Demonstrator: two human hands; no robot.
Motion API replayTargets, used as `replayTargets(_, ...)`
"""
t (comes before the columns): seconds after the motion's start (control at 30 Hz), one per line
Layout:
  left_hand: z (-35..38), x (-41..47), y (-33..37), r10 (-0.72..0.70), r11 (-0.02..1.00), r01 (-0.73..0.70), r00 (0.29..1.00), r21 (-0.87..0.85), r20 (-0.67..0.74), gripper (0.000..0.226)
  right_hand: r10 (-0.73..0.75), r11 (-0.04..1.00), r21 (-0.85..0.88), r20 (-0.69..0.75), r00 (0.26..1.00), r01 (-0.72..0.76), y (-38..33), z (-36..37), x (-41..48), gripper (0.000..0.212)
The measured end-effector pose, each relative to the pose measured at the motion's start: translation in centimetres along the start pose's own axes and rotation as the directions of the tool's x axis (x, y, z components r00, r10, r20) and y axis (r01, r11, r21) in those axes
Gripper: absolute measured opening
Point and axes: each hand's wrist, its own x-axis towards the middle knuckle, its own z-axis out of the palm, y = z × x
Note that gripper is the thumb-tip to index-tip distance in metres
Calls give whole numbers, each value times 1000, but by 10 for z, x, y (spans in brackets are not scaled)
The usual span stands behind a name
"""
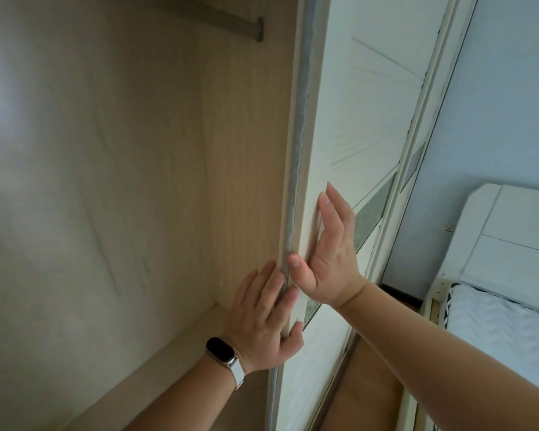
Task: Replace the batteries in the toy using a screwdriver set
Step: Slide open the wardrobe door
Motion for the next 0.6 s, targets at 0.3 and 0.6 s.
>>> replayTargets(0.3, 30, 14, -4, -24, 999, 22, 998, 26, 65, 88, 18, 1000, 6, 9, 1000, -18, 41, -1, 0, 72)
replayTargets(0.6, 24, 19, -4, -77, 995, 56, 962, 86, 261, 99, 40, 996, -81, 109, 993, -32, 54, -17, 3, 69)
